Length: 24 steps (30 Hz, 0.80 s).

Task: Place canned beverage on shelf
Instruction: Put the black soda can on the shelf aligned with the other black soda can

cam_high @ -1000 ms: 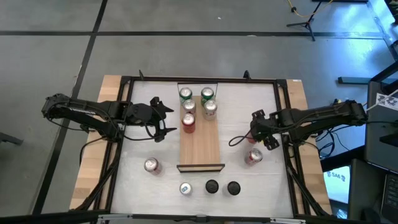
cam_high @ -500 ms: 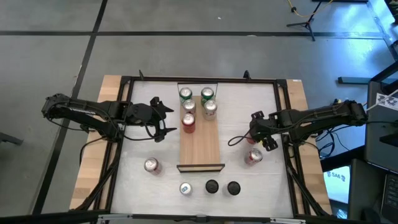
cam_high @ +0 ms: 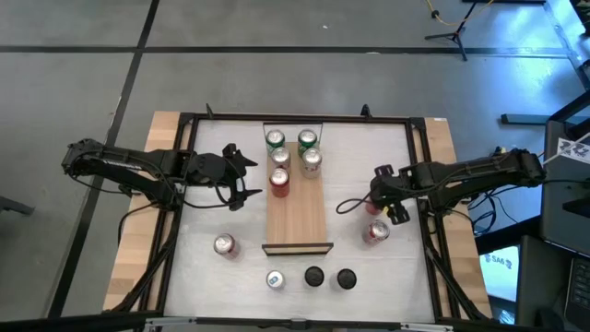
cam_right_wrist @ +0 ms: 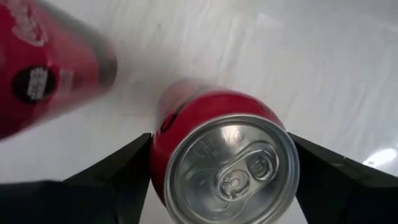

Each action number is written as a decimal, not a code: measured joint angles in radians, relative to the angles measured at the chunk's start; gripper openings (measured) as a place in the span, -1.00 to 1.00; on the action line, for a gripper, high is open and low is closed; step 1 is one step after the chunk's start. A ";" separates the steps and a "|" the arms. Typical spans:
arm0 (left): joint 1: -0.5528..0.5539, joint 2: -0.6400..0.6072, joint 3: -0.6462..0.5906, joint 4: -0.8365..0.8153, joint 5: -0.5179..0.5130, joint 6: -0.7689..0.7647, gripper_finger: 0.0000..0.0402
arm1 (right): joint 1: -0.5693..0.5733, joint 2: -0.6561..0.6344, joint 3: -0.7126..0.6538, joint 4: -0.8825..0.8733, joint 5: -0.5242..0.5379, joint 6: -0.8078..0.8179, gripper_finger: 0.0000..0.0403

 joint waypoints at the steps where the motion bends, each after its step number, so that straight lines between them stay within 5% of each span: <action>1: 0.000 0.000 0.000 0.000 0.000 0.001 0.88 | 0.000 0.000 0.000 0.003 -0.001 0.022 0.56; 24: 0.000 0.000 0.000 0.000 0.000 0.002 0.88 | 0.000 0.031 0.209 0.176 -0.006 0.250 0.50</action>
